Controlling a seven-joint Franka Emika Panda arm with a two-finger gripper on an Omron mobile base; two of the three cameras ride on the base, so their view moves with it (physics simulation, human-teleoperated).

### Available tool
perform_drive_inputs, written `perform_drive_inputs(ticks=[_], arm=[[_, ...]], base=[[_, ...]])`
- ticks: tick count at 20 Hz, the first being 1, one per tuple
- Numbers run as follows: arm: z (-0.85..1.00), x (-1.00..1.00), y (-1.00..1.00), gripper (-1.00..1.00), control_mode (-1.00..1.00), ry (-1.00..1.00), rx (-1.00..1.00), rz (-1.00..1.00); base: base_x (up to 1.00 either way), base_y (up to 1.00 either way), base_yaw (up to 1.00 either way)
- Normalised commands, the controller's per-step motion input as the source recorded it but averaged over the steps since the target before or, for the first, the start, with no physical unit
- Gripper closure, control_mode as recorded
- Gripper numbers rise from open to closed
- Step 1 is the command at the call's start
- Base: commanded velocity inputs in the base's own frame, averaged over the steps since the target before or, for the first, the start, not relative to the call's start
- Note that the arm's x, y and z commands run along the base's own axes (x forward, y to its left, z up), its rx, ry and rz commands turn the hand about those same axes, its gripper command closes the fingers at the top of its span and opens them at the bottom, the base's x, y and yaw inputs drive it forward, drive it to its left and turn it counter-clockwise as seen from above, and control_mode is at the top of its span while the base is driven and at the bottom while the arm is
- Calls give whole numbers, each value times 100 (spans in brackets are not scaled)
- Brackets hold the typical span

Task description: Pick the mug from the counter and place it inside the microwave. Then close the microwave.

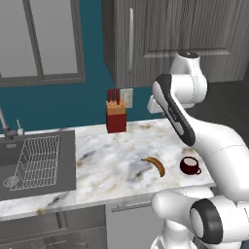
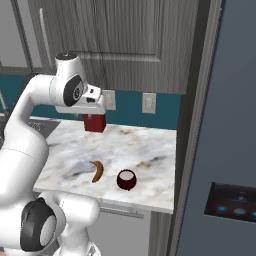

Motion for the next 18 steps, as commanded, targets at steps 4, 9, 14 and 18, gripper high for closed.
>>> perform_drive_inputs(ticks=[4, 9, 14, 18], arm=[[-1, 0, 11, -100, -100, 0, 0, 0], [-19, -2, 0, -100, -100, 3, 0, 0], [-32, -26, -54, -100, -100, 10, 0, 0], [-10, -16, -86, -100, -100, 19, 0, 0]], base=[[0, 0, 0], [0, 0, 0], [0, 0, 0], [0, 0, 0]])
